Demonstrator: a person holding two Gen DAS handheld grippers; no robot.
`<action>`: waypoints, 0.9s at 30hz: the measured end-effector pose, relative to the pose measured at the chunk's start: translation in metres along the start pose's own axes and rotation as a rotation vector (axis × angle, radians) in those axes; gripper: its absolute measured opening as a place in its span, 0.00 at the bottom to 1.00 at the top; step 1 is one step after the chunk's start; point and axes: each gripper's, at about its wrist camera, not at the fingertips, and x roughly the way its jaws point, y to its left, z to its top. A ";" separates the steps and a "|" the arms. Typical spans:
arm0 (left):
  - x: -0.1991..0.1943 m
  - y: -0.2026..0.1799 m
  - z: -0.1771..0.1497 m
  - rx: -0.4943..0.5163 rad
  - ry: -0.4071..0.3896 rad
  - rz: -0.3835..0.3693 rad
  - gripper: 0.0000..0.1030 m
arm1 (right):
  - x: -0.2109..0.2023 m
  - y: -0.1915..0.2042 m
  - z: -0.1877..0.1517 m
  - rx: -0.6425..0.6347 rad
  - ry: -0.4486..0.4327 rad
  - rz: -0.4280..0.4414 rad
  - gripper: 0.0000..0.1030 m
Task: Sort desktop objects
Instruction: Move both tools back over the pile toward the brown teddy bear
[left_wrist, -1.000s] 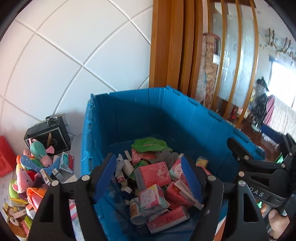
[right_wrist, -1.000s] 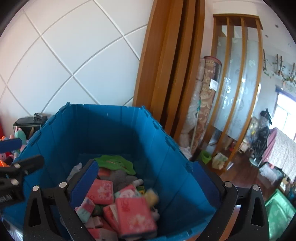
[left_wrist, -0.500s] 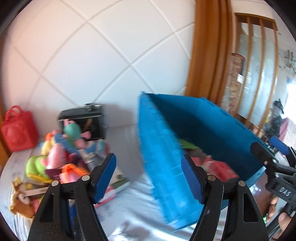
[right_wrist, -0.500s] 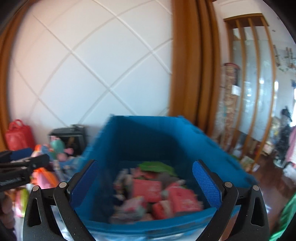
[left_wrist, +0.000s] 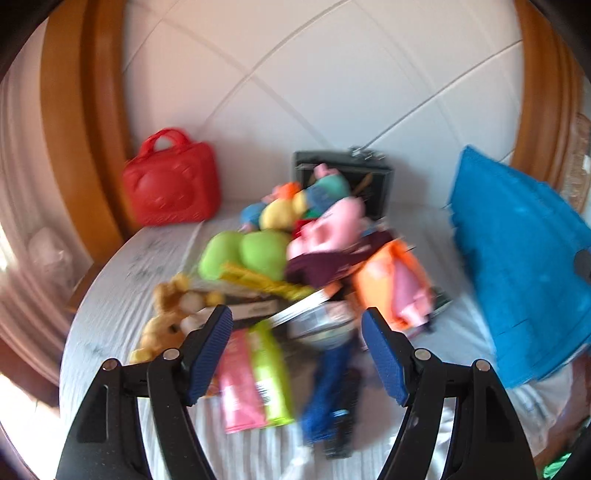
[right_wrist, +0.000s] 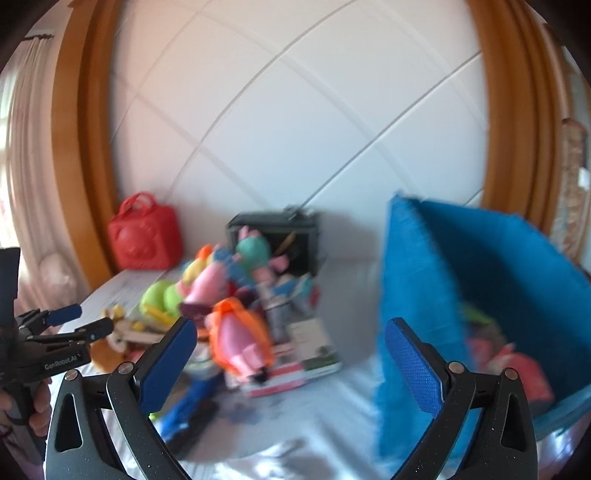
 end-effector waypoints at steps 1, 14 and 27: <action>0.011 0.020 -0.009 -0.010 0.029 0.024 0.70 | 0.010 0.013 -0.003 0.000 0.021 0.014 1.00; 0.123 0.149 -0.087 -0.103 0.327 -0.021 0.70 | 0.150 0.182 -0.061 -0.075 0.321 0.166 1.00; 0.179 0.250 -0.081 -0.005 0.353 0.174 0.73 | 0.213 0.259 -0.098 -0.159 0.486 0.159 1.00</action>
